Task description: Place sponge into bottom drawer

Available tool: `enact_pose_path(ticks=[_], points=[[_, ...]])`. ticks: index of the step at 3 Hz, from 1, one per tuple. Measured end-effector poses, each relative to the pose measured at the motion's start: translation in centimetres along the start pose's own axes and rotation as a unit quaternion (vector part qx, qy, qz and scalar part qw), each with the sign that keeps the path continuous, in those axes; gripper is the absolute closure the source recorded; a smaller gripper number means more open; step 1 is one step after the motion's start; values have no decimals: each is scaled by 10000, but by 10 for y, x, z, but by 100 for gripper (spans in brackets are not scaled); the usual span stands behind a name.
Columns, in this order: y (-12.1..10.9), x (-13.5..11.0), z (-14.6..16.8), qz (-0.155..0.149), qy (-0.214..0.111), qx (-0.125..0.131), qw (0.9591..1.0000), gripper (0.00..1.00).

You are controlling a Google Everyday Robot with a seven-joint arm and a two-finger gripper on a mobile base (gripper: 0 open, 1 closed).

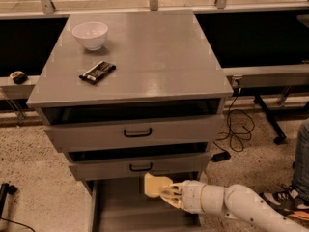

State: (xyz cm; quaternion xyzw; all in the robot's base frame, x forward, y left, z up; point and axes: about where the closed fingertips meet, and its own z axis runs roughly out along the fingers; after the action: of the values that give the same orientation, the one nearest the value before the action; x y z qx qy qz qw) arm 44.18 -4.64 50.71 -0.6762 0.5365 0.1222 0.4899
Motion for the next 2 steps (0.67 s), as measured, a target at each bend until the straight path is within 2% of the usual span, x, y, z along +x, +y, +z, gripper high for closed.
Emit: enact_pose_path(ticks=[1,2], points=[[24,1,8,-93,-299,-63,9995,100],[34,16,18,-116,84,-157,9998,100]])
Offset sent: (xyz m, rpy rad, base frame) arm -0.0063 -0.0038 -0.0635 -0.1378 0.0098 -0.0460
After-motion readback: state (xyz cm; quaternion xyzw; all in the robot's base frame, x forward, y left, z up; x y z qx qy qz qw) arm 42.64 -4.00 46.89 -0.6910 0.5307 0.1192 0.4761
